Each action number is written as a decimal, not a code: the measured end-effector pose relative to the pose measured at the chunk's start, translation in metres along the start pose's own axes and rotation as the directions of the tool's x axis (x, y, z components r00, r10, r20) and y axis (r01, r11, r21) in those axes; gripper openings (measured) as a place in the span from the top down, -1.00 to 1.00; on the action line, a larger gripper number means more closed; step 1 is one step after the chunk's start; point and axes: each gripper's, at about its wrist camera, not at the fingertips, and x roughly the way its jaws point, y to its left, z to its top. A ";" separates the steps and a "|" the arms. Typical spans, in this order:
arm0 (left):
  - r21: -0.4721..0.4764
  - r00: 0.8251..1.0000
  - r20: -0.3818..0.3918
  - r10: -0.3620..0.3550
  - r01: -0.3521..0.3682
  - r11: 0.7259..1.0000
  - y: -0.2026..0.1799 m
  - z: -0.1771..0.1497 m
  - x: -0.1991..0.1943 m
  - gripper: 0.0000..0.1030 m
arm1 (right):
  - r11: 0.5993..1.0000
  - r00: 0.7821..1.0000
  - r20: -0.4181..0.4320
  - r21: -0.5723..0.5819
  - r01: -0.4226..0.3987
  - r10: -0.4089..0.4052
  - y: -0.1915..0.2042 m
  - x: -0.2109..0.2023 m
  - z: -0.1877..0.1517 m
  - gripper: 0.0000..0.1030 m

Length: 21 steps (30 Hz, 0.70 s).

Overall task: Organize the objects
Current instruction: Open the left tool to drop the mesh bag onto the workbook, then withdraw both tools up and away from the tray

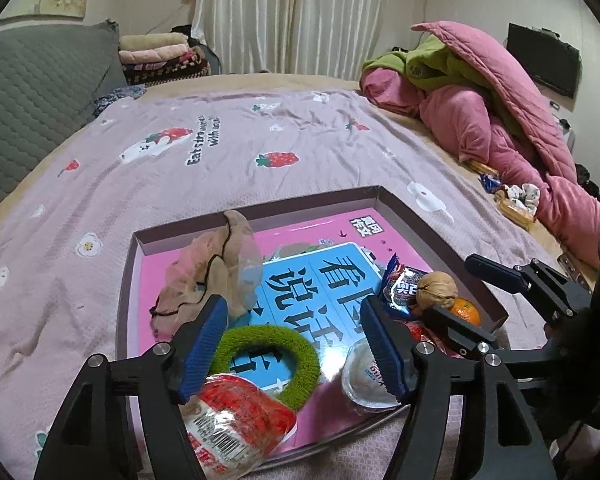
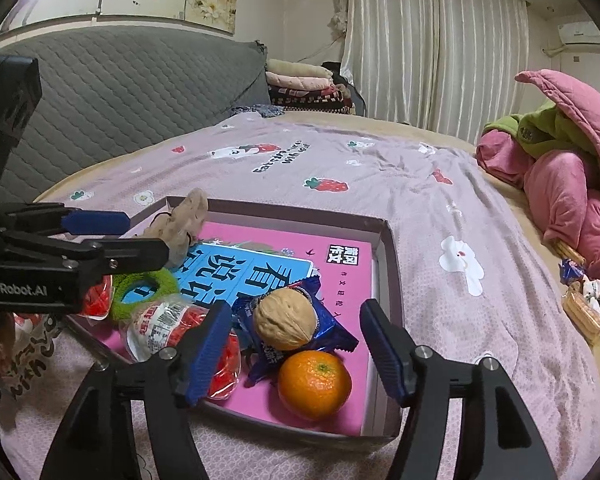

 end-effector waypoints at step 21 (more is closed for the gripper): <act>-0.069 0.990 0.140 0.036 -0.027 0.997 0.004 -0.004 -0.050 -0.51 | 0.999 0.996 0.090 0.050 0.005 -0.009 -0.011 -0.020 0.009 -0.53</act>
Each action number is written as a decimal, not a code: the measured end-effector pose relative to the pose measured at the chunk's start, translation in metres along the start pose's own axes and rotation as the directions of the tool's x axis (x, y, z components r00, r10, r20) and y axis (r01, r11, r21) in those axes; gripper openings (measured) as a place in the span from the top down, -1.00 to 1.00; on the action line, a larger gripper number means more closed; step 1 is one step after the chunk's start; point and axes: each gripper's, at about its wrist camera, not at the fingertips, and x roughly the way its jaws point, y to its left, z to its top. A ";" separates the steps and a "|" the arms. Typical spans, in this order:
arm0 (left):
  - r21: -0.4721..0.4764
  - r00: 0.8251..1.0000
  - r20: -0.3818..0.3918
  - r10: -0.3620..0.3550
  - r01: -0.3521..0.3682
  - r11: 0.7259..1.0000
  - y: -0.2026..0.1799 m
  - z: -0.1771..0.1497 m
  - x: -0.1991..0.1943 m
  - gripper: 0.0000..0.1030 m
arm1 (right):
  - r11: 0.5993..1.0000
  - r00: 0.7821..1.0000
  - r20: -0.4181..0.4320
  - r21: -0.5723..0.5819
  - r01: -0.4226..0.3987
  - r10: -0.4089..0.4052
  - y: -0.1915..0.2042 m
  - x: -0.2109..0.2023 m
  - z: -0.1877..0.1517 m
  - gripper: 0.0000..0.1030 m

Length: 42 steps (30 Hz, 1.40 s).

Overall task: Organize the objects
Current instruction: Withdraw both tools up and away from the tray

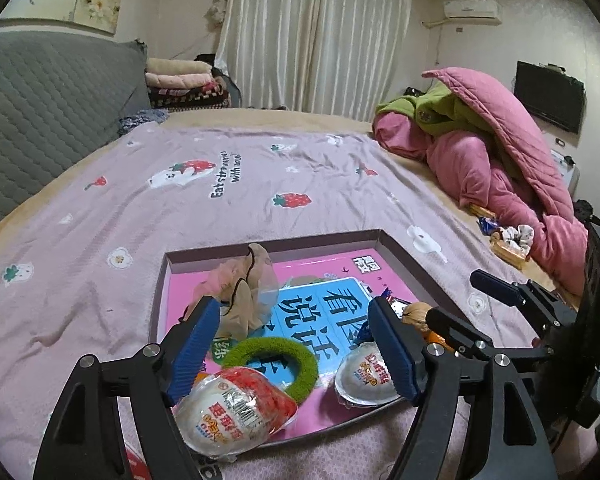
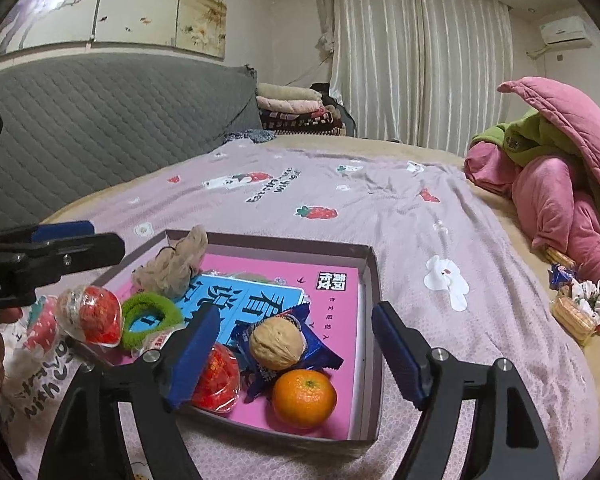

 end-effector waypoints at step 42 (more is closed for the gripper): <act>-0.064 0.974 0.079 0.210 -0.206 0.977 0.015 -0.047 -0.086 -0.52 | 0.994 0.984 0.139 0.034 0.108 -0.112 0.042 -0.090 -0.010 -0.74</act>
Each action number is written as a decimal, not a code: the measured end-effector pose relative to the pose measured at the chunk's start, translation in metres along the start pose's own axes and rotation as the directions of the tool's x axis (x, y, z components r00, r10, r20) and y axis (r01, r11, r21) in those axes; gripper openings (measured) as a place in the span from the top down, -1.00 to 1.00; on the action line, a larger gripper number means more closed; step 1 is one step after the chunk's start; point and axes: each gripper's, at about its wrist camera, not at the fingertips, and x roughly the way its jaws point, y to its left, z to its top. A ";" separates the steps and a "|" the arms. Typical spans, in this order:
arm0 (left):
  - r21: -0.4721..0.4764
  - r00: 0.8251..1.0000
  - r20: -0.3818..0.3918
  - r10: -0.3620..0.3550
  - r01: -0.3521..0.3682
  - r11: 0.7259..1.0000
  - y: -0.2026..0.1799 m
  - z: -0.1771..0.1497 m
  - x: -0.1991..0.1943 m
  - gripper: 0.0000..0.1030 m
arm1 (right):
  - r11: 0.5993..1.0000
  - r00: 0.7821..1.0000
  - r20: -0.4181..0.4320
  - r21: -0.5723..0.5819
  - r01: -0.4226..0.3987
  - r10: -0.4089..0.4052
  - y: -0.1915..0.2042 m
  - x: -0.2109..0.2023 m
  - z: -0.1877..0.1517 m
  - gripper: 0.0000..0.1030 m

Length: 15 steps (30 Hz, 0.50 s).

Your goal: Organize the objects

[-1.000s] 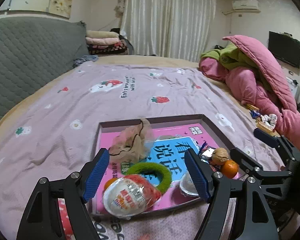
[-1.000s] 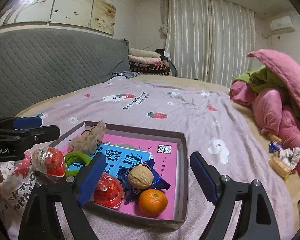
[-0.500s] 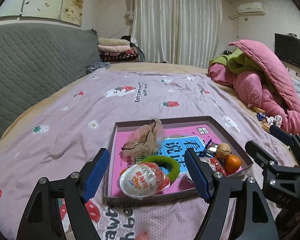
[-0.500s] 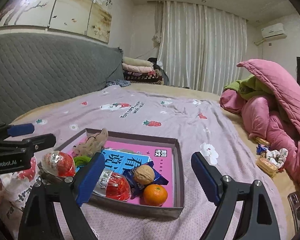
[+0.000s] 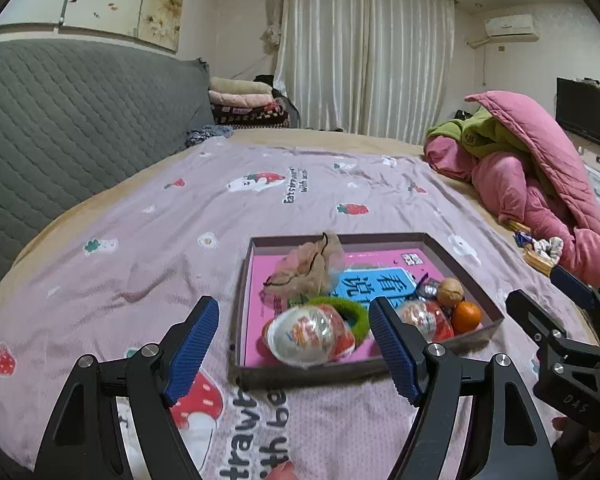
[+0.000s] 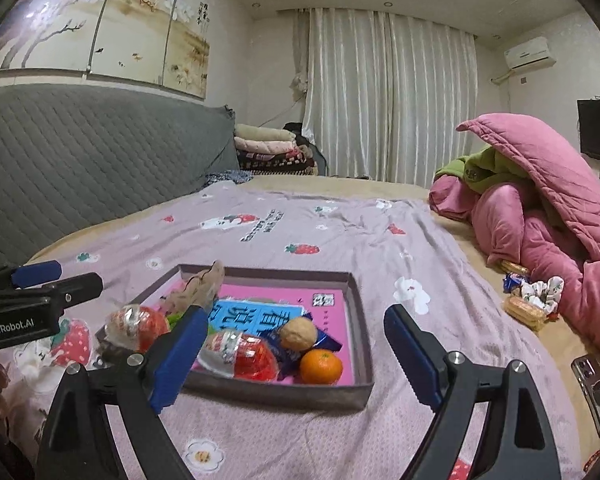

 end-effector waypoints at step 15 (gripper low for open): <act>0.012 1.000 -0.004 0.014 -0.014 1.000 0.000 -0.025 -0.030 -0.52 | 0.998 1.000 -0.009 -0.058 -0.007 0.006 0.021 -0.020 -0.015 -0.74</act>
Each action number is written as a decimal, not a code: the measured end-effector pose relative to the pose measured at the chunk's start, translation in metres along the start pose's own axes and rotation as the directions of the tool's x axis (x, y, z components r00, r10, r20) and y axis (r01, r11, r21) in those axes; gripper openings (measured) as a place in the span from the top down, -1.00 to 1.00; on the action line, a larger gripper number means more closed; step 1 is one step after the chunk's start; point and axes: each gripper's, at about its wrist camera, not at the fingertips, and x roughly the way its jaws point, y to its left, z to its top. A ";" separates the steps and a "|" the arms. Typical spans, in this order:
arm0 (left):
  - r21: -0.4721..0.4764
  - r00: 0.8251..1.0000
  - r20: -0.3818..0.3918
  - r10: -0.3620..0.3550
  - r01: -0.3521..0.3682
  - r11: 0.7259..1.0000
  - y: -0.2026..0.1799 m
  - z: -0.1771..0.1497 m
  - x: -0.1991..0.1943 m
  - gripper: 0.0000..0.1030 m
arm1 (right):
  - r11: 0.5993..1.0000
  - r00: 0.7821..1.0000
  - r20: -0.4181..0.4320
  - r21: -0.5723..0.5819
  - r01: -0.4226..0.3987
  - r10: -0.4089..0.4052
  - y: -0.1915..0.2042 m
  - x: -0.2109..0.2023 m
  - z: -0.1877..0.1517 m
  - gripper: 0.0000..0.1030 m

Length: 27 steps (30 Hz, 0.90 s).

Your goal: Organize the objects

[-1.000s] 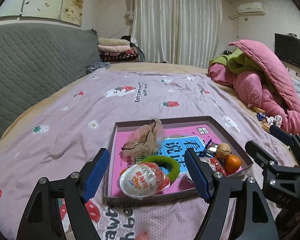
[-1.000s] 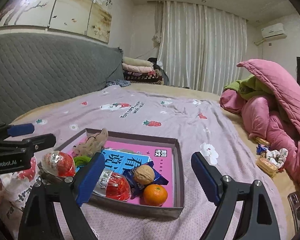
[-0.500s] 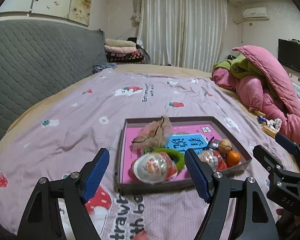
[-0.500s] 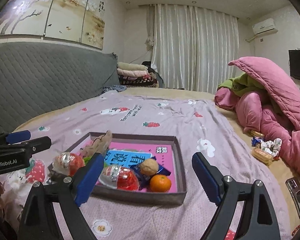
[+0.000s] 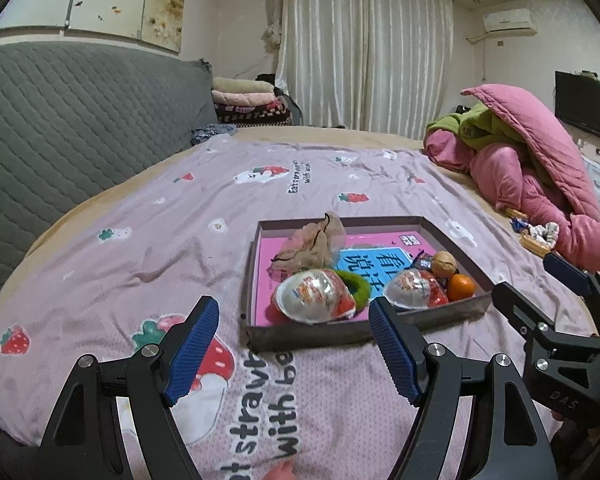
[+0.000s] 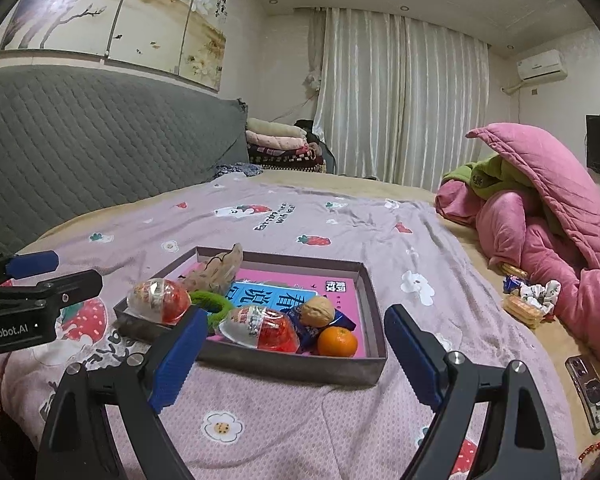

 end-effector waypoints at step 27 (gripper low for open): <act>-0.017 0.998 -0.056 0.013 -0.014 1.000 -0.004 -0.028 -0.011 -0.52 | 1.000 0.999 -0.037 -0.016 -0.020 0.020 0.013 -0.019 -0.017 -0.74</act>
